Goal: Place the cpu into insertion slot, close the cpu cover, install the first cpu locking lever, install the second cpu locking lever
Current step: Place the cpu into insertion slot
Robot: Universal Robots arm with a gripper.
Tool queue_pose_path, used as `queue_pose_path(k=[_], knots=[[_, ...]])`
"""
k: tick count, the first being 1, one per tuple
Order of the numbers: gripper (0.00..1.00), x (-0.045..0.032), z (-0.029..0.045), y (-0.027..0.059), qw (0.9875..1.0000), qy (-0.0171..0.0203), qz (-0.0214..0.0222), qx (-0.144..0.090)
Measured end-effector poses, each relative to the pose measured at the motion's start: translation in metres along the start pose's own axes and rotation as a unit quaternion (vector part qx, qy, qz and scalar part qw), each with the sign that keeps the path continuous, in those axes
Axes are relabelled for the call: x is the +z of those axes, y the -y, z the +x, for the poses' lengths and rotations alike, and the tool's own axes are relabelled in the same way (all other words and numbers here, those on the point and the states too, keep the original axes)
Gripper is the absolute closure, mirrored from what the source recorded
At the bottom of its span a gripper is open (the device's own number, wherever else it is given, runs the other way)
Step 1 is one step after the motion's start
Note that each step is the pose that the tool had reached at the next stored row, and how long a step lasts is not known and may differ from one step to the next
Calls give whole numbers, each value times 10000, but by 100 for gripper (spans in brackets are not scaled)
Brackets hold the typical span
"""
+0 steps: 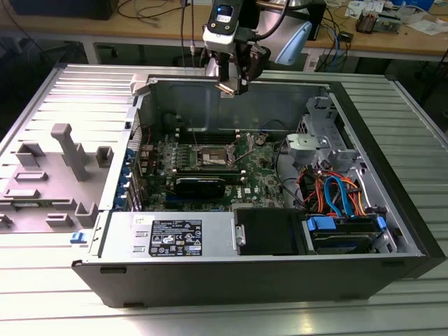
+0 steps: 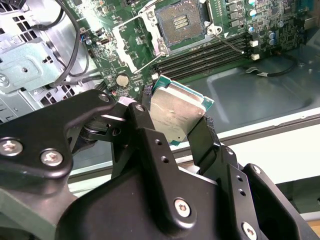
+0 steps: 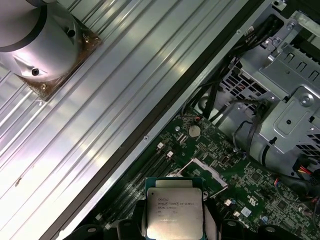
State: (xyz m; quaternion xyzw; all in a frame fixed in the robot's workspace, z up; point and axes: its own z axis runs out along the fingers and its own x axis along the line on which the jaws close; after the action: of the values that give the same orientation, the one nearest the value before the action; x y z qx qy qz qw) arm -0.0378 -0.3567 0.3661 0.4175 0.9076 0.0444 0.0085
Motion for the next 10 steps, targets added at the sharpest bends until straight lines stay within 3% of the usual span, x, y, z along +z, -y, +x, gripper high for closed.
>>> queue_pose_path(k=[10], knots=[[46,0,0,0,10000,1,0,6]])
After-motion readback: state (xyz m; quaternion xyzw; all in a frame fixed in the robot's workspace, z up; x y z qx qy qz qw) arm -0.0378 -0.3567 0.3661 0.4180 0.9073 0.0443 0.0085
